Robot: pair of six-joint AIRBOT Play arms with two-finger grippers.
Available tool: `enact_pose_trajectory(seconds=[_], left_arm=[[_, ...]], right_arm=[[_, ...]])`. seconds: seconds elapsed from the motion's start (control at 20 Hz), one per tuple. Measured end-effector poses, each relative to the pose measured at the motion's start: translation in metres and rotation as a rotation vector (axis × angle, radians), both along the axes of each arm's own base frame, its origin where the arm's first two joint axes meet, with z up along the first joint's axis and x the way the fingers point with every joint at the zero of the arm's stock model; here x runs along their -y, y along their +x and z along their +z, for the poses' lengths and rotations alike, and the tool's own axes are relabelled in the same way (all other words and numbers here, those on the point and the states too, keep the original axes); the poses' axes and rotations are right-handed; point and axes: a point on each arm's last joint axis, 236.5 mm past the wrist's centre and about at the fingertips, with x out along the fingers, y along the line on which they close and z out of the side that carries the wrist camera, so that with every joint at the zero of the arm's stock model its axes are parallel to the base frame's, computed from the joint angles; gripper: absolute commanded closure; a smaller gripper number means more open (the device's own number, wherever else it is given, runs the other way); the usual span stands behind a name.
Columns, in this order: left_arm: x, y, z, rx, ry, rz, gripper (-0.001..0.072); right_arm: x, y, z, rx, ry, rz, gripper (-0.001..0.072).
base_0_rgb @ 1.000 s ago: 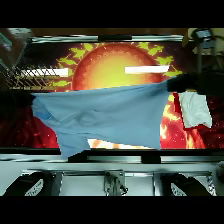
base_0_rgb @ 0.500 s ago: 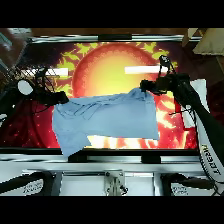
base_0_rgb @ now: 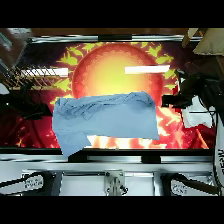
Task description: Fold the shirts.
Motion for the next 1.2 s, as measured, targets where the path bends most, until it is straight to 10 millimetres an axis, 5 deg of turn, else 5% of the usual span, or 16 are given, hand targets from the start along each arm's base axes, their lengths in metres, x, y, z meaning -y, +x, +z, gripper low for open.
enact_pose_trajectory(seconds=[0.2, 0.5, 0.65, 0.75, 0.95, 1.2], left_arm=[[0.001, -0.037, -0.033, -0.070, -0.140, 0.042, 0.0001], [0.006, -0.045, -0.063, -0.066, -0.184, 0.056, 0.0004], [0.018, -0.037, -0.072, -0.051, -0.210, 0.055, 0.0468], [0.021, -0.033, -0.078, -0.044, -0.206, 0.052, 0.0678], [0.027, -0.030, -0.077, -0.035, -0.220, 0.034, 0.0675], [0.032, -0.031, -0.064, -0.019, -0.233, 0.005, 0.0676]], right_arm=[[-0.002, -0.051, -0.015, -0.175, 0.192, -0.060, 0.0124], [-0.012, -0.066, -0.015, -0.223, 0.298, -0.081, 0.0124], [-0.014, -0.069, -0.014, -0.231, 0.314, -0.084, 0.0124], [-0.012, -0.071, -0.016, -0.244, 0.308, -0.091, 0.0124], [0.001, -0.106, -0.041, -0.364, 0.265, -0.158, 0.0123], [-0.022, -0.136, -0.081, -0.430, 0.314, -0.222, 0.0123]])
